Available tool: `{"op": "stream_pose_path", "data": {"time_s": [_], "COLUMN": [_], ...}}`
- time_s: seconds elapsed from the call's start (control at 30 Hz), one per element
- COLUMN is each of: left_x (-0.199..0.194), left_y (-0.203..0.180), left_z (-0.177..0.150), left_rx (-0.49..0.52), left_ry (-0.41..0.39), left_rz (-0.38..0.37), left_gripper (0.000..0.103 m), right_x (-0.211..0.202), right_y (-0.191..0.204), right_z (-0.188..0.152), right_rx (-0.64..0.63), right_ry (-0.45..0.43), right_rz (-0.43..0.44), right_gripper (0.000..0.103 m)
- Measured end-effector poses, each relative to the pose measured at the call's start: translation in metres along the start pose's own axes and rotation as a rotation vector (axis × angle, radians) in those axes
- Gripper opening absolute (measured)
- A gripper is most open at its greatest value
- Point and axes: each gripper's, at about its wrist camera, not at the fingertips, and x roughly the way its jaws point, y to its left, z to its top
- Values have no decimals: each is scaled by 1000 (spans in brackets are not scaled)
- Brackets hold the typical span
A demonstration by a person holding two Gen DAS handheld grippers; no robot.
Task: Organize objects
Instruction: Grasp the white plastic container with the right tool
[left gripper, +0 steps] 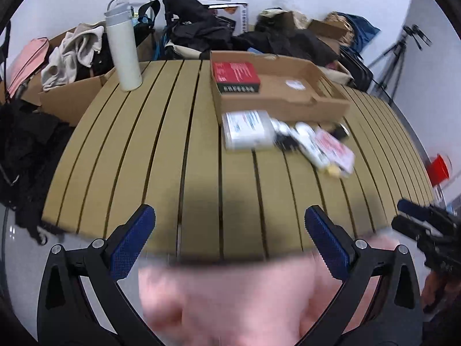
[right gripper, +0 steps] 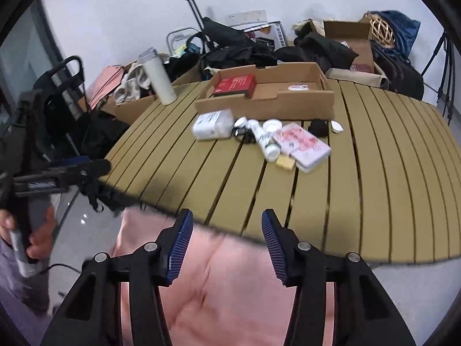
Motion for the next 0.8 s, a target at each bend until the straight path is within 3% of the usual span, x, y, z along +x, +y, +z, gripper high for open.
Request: {"op": "stream_pose_path", "data": {"time_s": [0.13, 0.23, 0.4, 0.53, 0.63, 0.8], "left_x": [55, 94, 147, 154, 148, 100], "left_y": [8, 10, 20, 37, 35, 19], "left_z": [37, 55, 63, 60, 57, 48], "left_rx": [-41, -61, -124, -216, -208, -182], "left_ry": [4, 17, 113, 92, 86, 48], "left_rz": [-55, -104, -195, -339, -331, -326], "left_gripper": [96, 81, 48, 35, 32, 31], "right_x": [65, 119, 186, 216, 223, 191], "right_y": [-13, -14, -5, -12, -13, -2], "right_z": [47, 83, 117, 120, 118, 113], "right_rx": [50, 84, 82, 136, 134, 107], "right_ry": [33, 46, 76, 105, 117, 97], "right_rz": [52, 122, 172, 253, 244, 236], "right_gripper": [54, 54, 54, 51, 42, 42]}}
